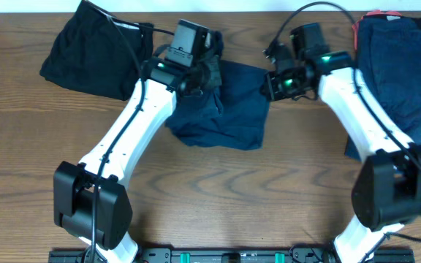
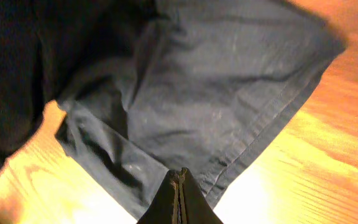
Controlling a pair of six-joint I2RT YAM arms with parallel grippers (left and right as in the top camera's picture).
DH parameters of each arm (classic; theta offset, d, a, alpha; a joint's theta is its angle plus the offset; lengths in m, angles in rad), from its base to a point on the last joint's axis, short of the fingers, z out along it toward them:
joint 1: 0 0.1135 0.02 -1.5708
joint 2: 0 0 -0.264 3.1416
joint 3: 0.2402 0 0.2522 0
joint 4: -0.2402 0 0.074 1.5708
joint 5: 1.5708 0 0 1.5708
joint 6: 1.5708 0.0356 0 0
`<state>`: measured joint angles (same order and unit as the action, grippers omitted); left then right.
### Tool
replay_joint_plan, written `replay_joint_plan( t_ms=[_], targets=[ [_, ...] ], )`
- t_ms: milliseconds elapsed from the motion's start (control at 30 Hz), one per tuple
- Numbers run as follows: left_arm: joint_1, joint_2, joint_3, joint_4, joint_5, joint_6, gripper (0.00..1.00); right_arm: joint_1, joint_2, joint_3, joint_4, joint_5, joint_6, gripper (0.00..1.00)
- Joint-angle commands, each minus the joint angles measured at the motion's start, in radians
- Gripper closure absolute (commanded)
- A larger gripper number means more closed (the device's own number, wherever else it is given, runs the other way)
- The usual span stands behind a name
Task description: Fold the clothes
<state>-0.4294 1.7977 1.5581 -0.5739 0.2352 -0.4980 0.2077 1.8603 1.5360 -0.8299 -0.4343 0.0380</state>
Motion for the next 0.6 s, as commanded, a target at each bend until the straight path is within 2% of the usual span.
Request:
replay_joint_plan(
  t_ms=[0,200,233,333,400,567],
  targets=[
    [-0.033,-0.002,0.019,0.008,0.018,-0.005,0.94,-0.056,-0.036,0.008,-0.008,-0.007,0.01,0.99],
    [-0.074,0.0,0.018,0.012,0.014,-0.004,0.93,-0.124,-0.056,0.008,-0.028,-0.008,0.01,0.99],
    [-0.08,0.0,0.018,0.015,0.014,-0.005,0.83,-0.13,-0.056,0.008,-0.032,-0.008,0.01,0.99],
    [-0.1,0.0,0.017,0.025,0.014,-0.004,0.3,-0.144,-0.056,0.008,-0.036,-0.008,0.01,0.99],
    [-0.112,0.0,0.017,0.036,0.014,0.001,0.03,-0.15,-0.056,0.008,-0.037,-0.012,0.01,0.99],
    [-0.109,-0.001,0.017,0.052,-0.016,0.083,0.02,-0.147,-0.056,0.008,-0.047,-0.027,0.01,0.99]
  ],
)
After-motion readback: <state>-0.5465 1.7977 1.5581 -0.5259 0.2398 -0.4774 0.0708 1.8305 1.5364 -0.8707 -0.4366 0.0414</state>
